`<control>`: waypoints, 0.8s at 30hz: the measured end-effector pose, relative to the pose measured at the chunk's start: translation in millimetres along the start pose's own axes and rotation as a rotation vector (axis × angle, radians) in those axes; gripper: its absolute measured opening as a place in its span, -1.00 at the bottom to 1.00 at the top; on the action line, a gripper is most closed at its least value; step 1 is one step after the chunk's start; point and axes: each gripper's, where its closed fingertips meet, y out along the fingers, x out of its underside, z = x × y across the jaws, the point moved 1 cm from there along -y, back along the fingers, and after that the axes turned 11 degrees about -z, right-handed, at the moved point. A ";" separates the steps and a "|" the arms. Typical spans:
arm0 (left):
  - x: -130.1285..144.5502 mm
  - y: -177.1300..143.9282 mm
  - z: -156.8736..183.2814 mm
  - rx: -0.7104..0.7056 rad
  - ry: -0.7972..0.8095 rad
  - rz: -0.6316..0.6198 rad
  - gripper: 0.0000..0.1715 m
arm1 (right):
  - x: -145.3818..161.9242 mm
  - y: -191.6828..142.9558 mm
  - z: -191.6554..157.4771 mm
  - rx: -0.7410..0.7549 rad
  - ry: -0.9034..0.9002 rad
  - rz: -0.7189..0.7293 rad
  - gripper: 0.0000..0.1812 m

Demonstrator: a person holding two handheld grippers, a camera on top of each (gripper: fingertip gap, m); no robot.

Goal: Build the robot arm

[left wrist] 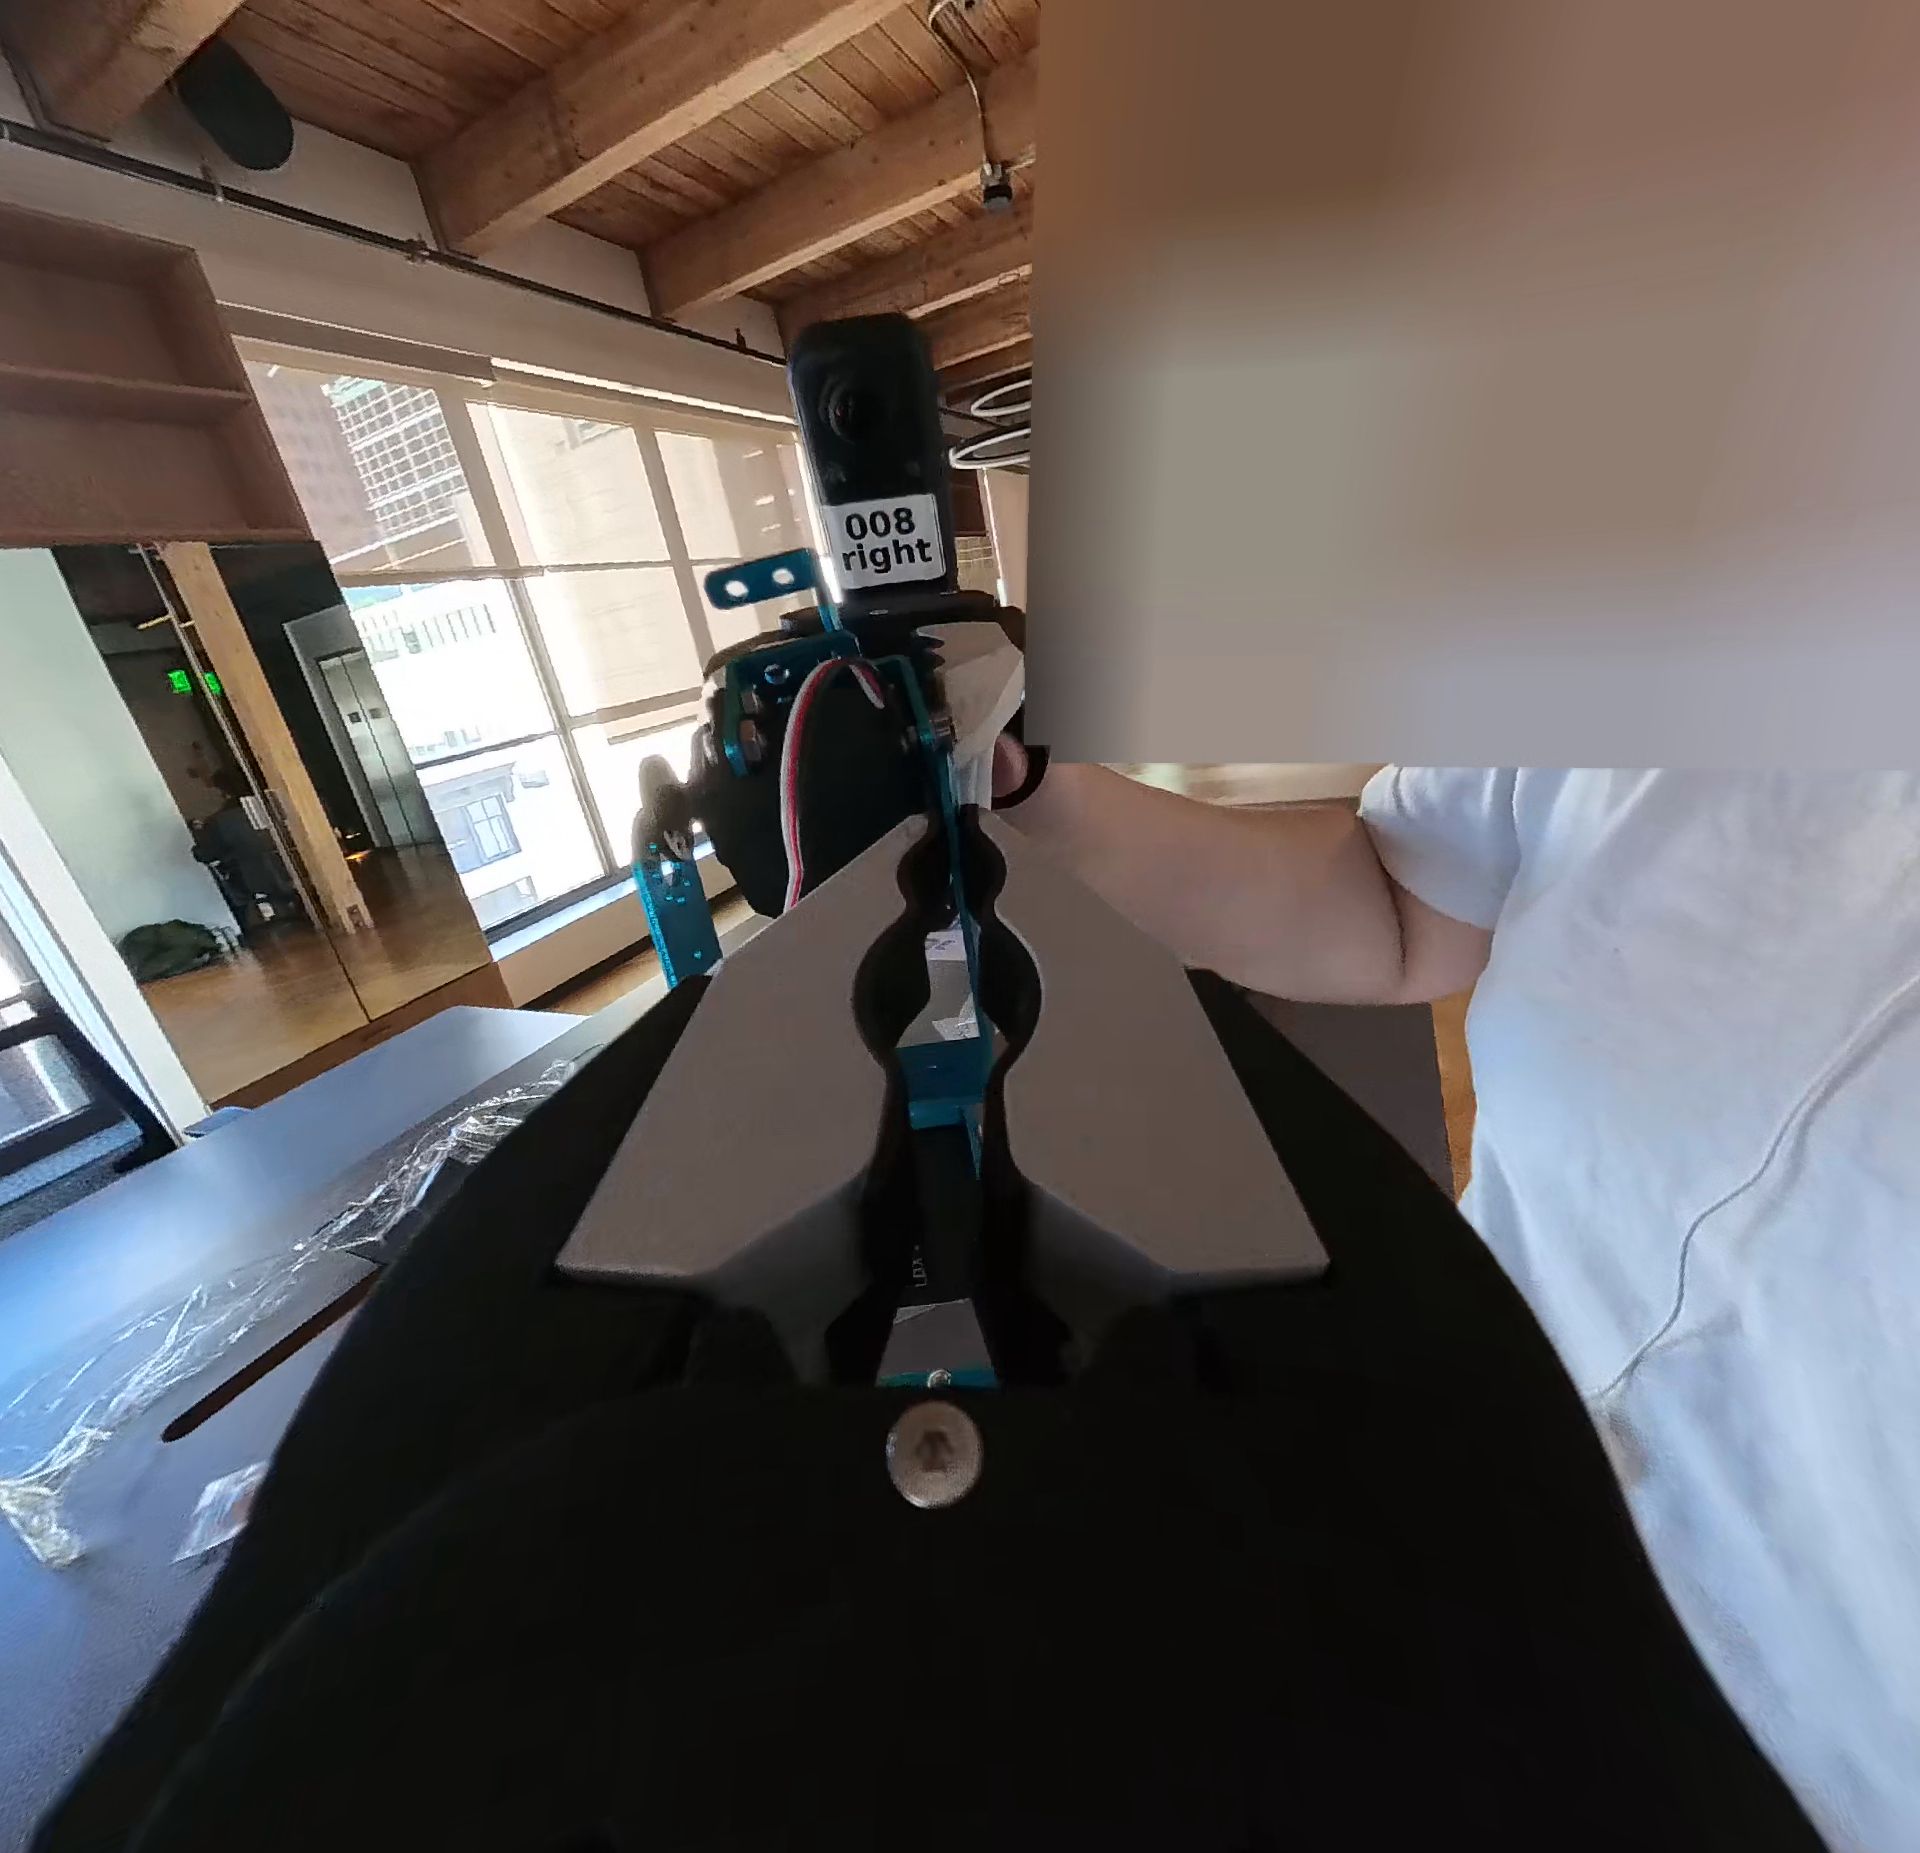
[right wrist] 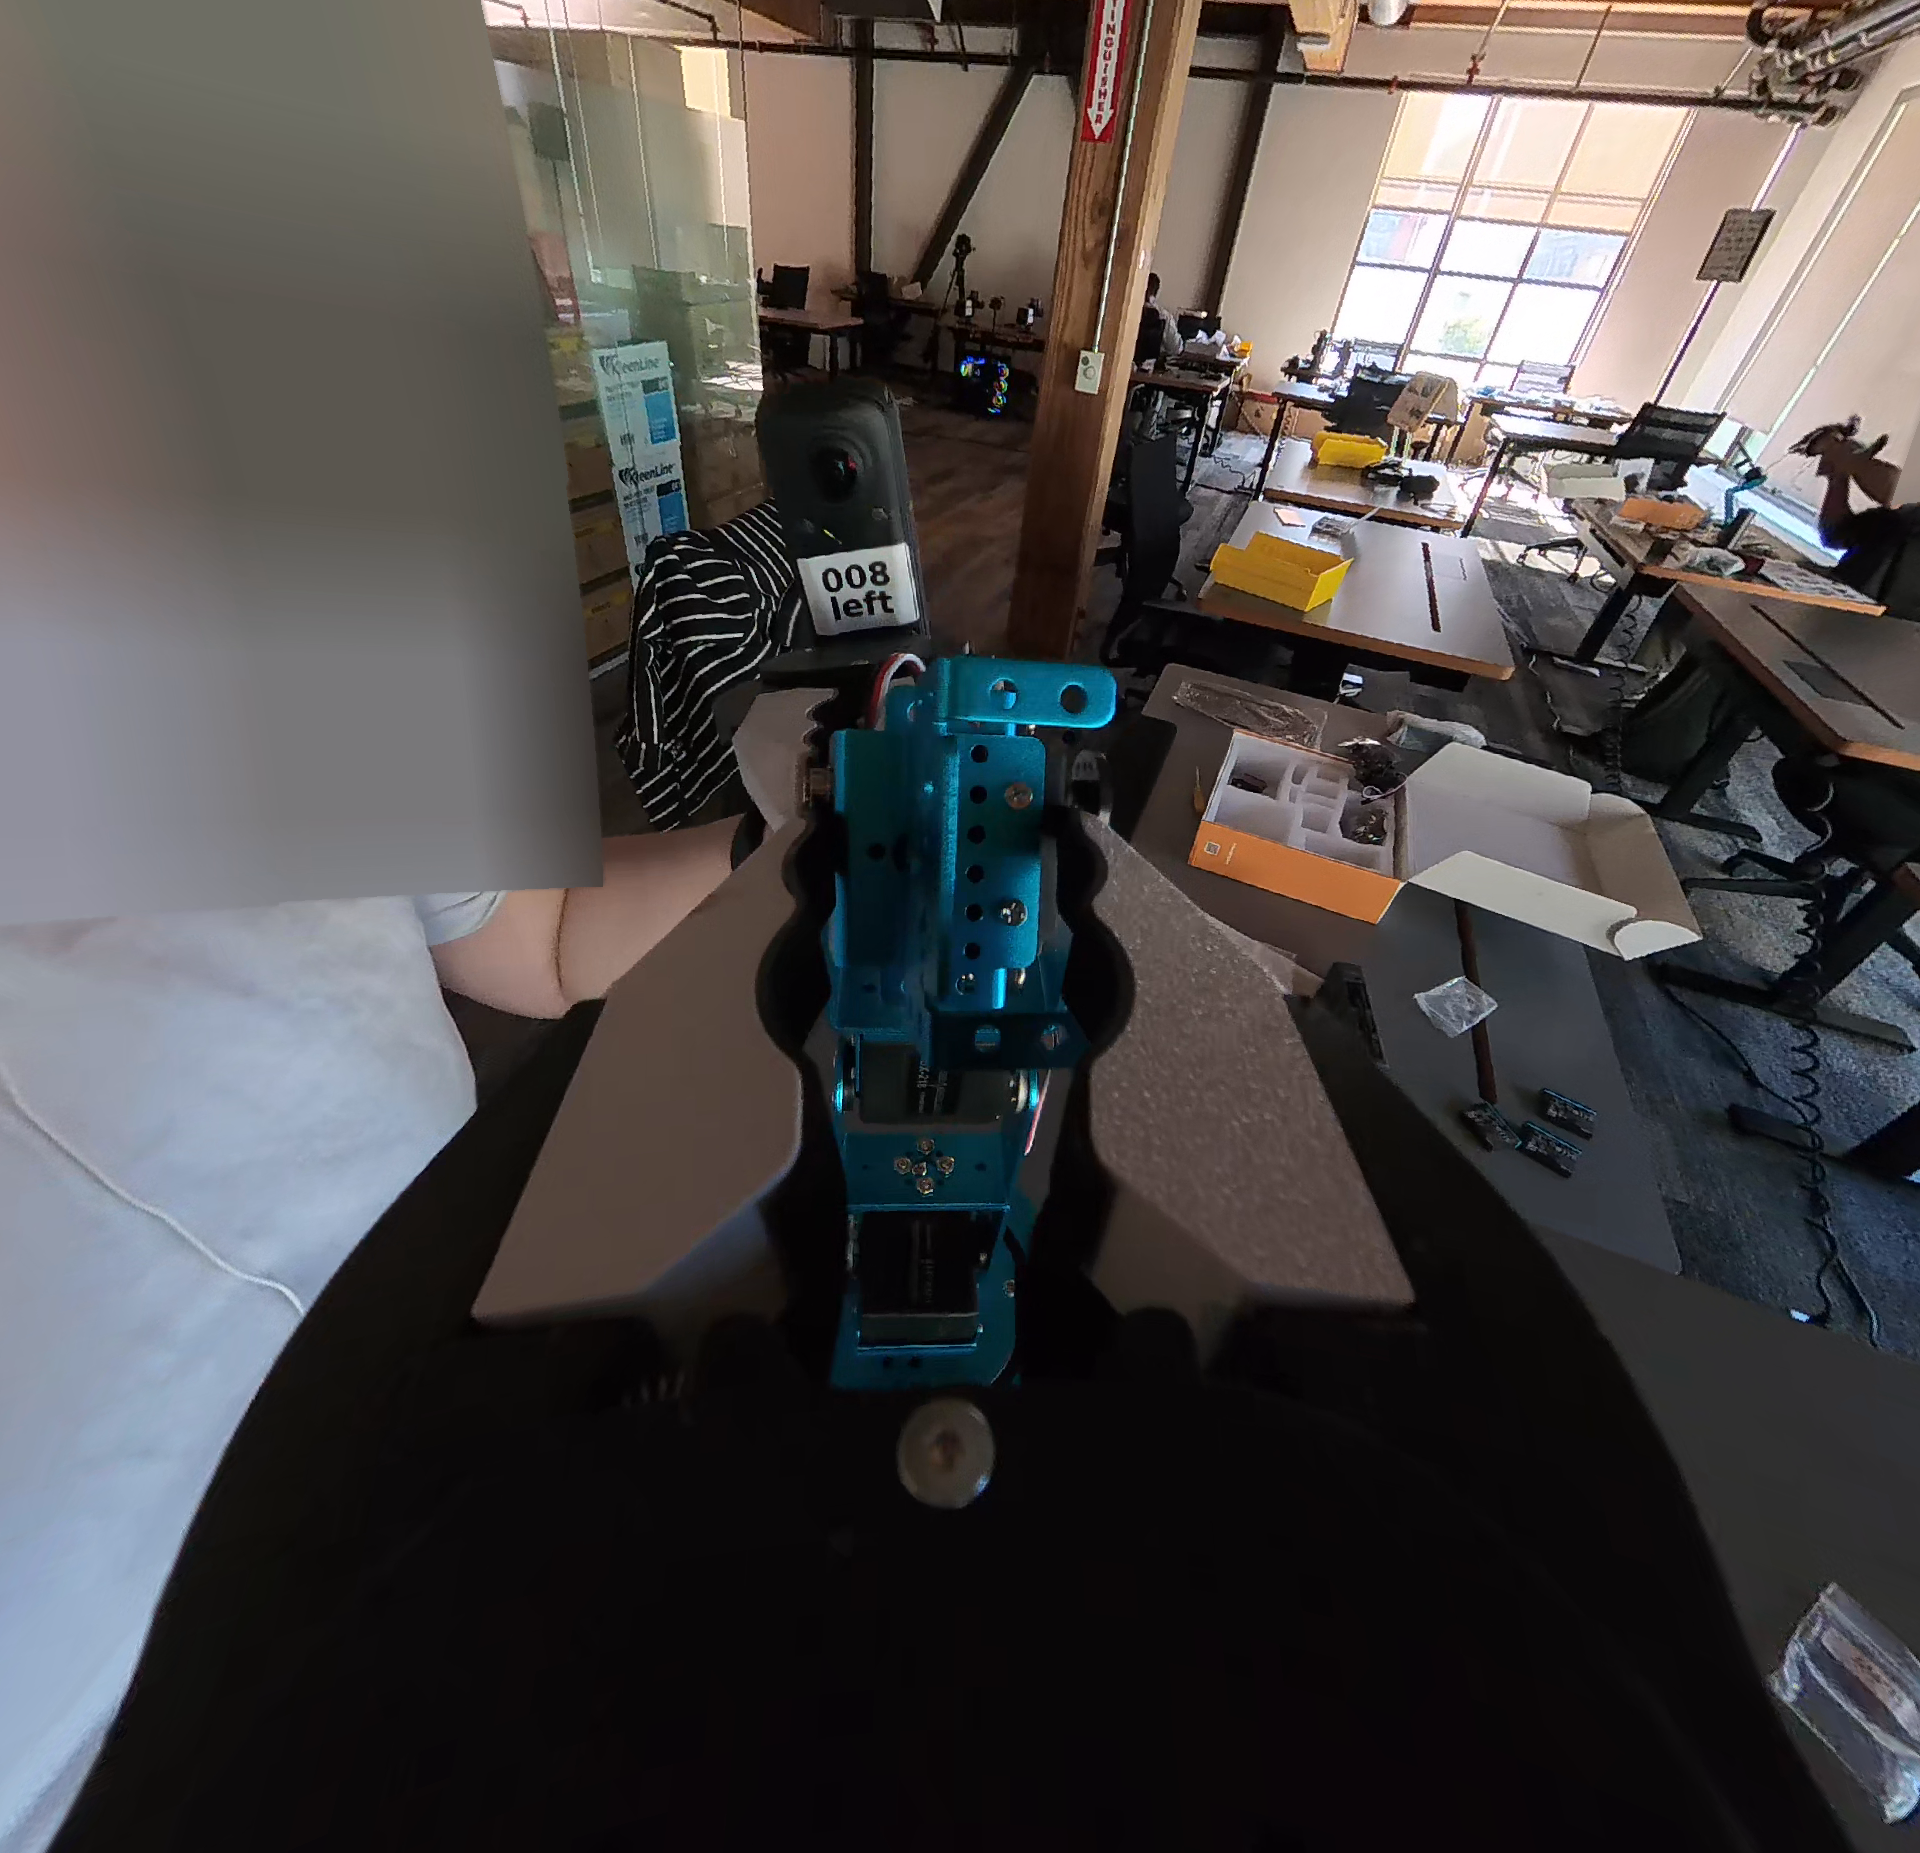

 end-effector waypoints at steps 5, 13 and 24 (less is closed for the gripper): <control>0.2 1.7 0.1 -0.012 0.036 -0.019 -1.00 | 1.0 -1.6 0.6 0.016 -0.003 -0.030 -0.52; -4.5 1.1 -3.1 -0.111 0.050 -0.067 -0.96 | 1.5 -3.3 3.4 0.028 0.004 -0.077 -0.53; -11.8 -3.2 -3.9 -0.166 0.013 -0.156 -1.00 | 1.5 0.1 0.8 -0.007 0.025 -0.115 -0.51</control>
